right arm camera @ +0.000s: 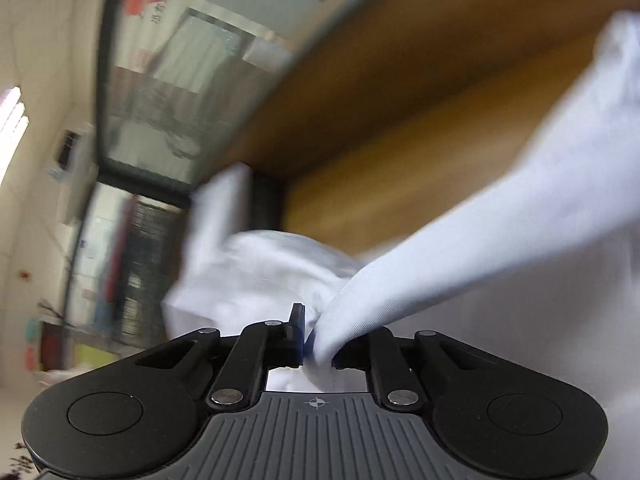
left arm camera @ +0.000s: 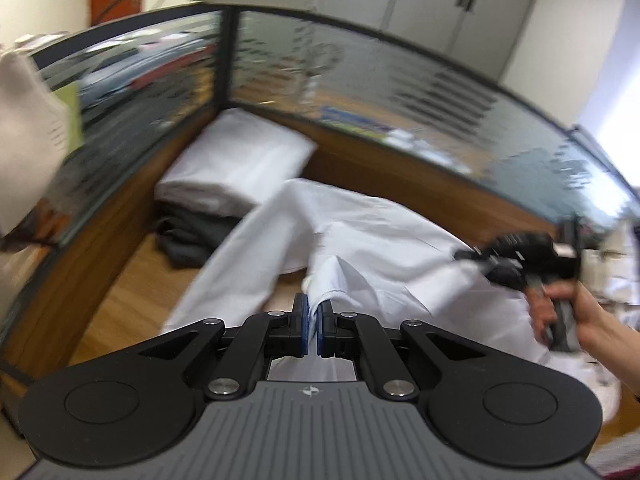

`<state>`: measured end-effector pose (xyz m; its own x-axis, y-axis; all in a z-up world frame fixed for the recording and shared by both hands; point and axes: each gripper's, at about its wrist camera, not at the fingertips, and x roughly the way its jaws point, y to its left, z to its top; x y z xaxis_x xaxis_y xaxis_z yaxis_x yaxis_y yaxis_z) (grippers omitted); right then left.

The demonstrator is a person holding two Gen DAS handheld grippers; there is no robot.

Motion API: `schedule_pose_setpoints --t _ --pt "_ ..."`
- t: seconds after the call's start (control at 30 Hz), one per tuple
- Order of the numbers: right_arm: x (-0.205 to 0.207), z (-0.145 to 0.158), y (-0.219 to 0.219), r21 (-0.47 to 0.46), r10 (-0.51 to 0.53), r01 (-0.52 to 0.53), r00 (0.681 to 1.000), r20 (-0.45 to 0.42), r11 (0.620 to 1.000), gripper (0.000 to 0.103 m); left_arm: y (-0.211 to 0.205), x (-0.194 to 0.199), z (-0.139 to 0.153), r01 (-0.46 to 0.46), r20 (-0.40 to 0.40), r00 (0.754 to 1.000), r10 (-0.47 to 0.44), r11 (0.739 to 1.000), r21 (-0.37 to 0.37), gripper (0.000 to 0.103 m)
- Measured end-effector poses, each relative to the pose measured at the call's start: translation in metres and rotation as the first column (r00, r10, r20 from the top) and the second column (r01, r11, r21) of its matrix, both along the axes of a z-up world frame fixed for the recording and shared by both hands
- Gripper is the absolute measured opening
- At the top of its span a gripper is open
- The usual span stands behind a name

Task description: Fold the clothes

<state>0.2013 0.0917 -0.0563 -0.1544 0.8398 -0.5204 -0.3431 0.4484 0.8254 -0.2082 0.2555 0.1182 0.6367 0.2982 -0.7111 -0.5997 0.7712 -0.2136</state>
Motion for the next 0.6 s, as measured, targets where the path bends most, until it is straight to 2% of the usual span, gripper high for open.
schedule_pose_setpoints --t 0.1,0.27,0.33,0.37,0.47,0.6 --pt "0.029 0.026 0.011 0.028 -0.032 0.033 0.999 -0.019 0.999 0.012 -0.003 0.014 0.014 0.102 0.016 0.995 -0.101 0.995 -0.016 0.004" --pt "0.078 0.06 0.032 0.044 -0.1 0.101 0.995 -0.023 0.994 0.013 -0.021 0.056 0.022 0.245 0.066 0.968 -0.241 0.968 -0.048 0.005" --pt "0.088 0.061 0.045 -0.01 -0.09 0.091 0.993 0.082 0.996 0.017 -0.031 0.077 0.015 0.291 0.071 0.955 -0.287 0.955 -0.056 0.005" --pt "0.086 0.061 0.051 -0.051 -0.072 0.079 0.988 0.138 0.996 0.022 -0.036 0.088 0.01 0.311 0.07 0.949 -0.307 0.949 -0.06 0.005" --pt "0.082 0.058 0.068 -0.174 -0.001 0.054 0.956 0.293 0.983 0.056 -0.049 0.122 -0.013 0.347 0.055 0.938 -0.343 0.933 -0.094 0.005" --pt "0.063 0.064 0.053 -0.231 0.113 -0.027 0.923 0.367 0.973 0.058 -0.063 0.16 -0.049 0.395 0.037 0.919 -0.394 0.907 -0.15 0.005"
